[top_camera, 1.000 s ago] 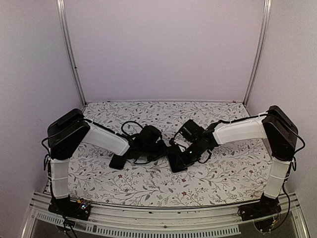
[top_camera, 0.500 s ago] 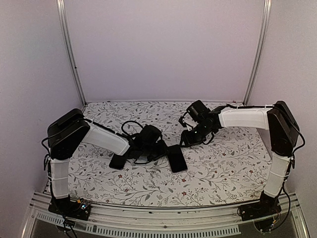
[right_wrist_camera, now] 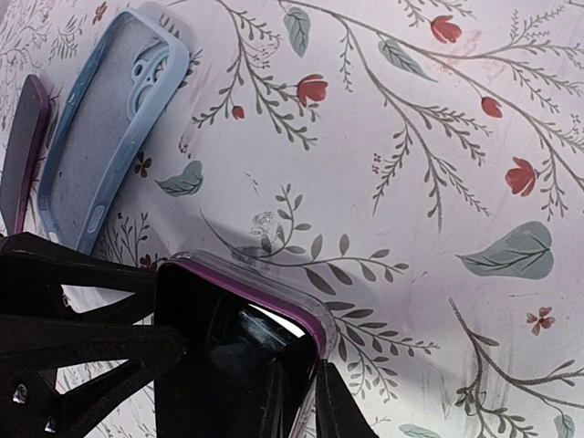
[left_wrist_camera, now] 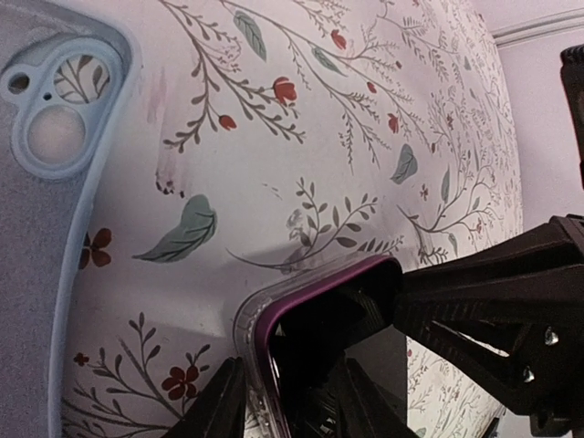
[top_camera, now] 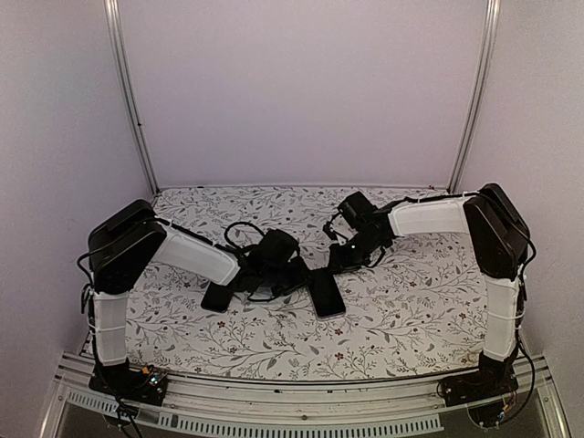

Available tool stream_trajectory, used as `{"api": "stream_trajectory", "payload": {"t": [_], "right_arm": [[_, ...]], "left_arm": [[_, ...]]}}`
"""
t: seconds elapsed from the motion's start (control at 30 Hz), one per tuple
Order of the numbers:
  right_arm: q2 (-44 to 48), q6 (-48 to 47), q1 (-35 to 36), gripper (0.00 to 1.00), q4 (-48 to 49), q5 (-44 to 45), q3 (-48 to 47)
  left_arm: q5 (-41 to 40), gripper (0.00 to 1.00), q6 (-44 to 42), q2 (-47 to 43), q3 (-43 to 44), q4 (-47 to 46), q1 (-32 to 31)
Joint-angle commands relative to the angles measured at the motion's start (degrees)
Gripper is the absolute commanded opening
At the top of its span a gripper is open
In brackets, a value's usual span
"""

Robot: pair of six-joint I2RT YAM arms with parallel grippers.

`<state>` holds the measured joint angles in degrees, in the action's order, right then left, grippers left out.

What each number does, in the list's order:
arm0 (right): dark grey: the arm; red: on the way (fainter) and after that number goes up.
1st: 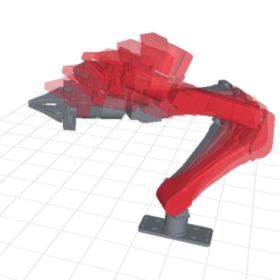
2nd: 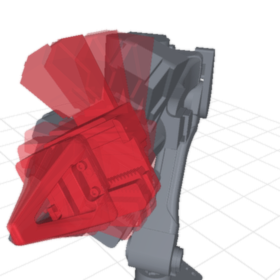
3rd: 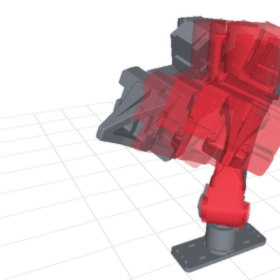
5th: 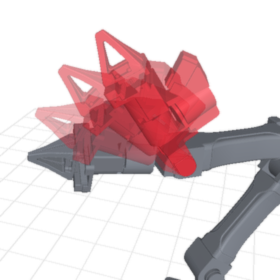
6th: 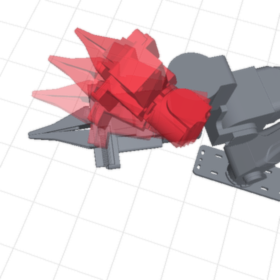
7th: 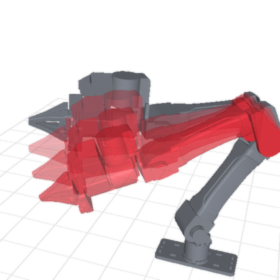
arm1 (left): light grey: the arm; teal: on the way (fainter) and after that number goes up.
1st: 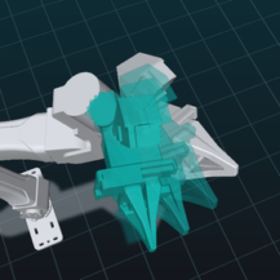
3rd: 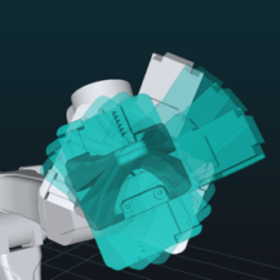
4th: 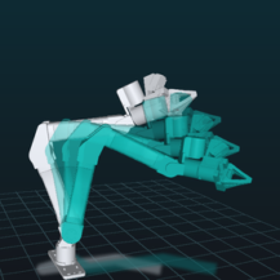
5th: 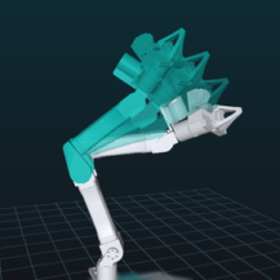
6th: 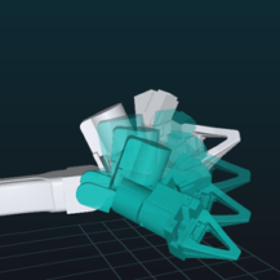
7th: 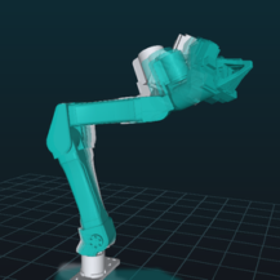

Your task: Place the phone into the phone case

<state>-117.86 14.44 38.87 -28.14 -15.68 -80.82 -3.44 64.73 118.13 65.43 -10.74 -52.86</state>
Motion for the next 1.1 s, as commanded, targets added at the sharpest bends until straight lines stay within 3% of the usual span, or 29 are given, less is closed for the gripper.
{"api": "stream_trajectory", "payload": {"t": [0.0,0.37,0.77,1.07], "right_arm": [[0.19,2.37,0.9,0.11,2.57,-6.59,4.38],[2.02,6.15,5.35,0.02,5.68,-8.01,8.64],[1.27,7.7,6.88,0.02,5.08,-5.69,9.45],[7.68,4.87,5.27,0.09,-1.15,0.41,4.08]], "left_arm": [[1.11,0.35,-0.13,2.59,1.15,3.36,0.16],[1.86,0.36,0.29,3.01,0.84,2.66,0.47],[1.75,0.35,0.73,2.54,0.28,2.75,0.65],[0.81,0.34,0.66,-0.76,-0.96,2.71,0.61]]}}
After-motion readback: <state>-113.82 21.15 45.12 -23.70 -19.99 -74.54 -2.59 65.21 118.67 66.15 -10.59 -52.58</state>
